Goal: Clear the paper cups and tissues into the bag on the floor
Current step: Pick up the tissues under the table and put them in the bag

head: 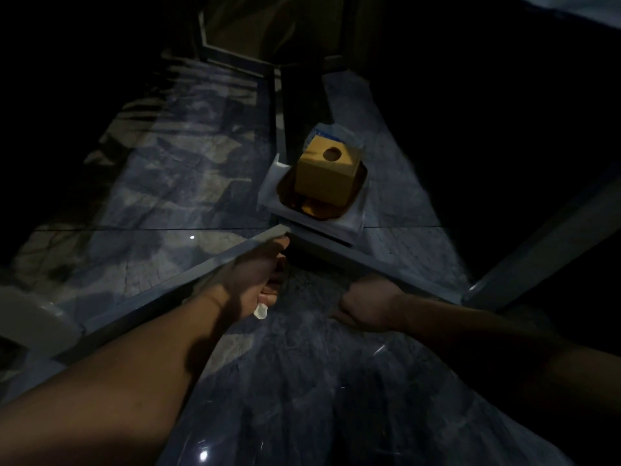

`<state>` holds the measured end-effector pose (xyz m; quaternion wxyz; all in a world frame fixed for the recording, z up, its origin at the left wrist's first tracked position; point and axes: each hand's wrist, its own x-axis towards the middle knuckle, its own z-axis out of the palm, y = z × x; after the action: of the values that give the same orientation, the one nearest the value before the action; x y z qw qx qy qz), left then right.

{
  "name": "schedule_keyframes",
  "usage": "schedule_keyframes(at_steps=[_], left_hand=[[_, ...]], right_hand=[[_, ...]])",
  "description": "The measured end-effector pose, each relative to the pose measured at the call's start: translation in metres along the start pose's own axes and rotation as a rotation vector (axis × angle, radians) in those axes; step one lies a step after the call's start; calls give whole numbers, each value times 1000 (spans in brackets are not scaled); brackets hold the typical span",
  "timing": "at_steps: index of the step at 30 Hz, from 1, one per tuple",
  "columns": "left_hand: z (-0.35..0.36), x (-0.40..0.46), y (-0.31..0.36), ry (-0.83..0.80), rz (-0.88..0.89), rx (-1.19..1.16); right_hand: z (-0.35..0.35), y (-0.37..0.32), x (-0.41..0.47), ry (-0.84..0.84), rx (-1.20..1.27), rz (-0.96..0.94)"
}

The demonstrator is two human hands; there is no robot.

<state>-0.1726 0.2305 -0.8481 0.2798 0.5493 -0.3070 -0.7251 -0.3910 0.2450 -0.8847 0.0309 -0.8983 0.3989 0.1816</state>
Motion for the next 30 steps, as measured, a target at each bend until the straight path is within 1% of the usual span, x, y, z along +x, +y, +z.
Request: schedule_keyframes(at_steps=[3, 8, 12, 15, 20, 22, 25, 27, 30], left_hand=[[1, 0, 0, -11, 2, -7], [-3, 2, -4, -55, -16, -21], [-2, 9, -12, 8, -9, 2], [5, 12, -16, 102, -6, 15], [12, 14, -26, 143, -54, 2], [16, 5, -36, 141, -111, -15], [25, -19, -44, 86, -186, -63], [31, -43, -45, 43, -218, -85], [42, -88, -50, 63, -263, -114]], right_hand=[[0, 1, -2, 27, -10, -11], [0, -1, -1, 7, 36, -4], [3, 0, 3, 7, 45, -12], [9, -1, 2, 40, 31, -27], [12, -6, -5, 66, 49, 1], [14, -15, -17, 107, 63, -16], [11, -31, -45, 162, 121, -10], [5, -45, -62, 176, 168, 45], [-16, -67, -87, 149, 338, 136]])
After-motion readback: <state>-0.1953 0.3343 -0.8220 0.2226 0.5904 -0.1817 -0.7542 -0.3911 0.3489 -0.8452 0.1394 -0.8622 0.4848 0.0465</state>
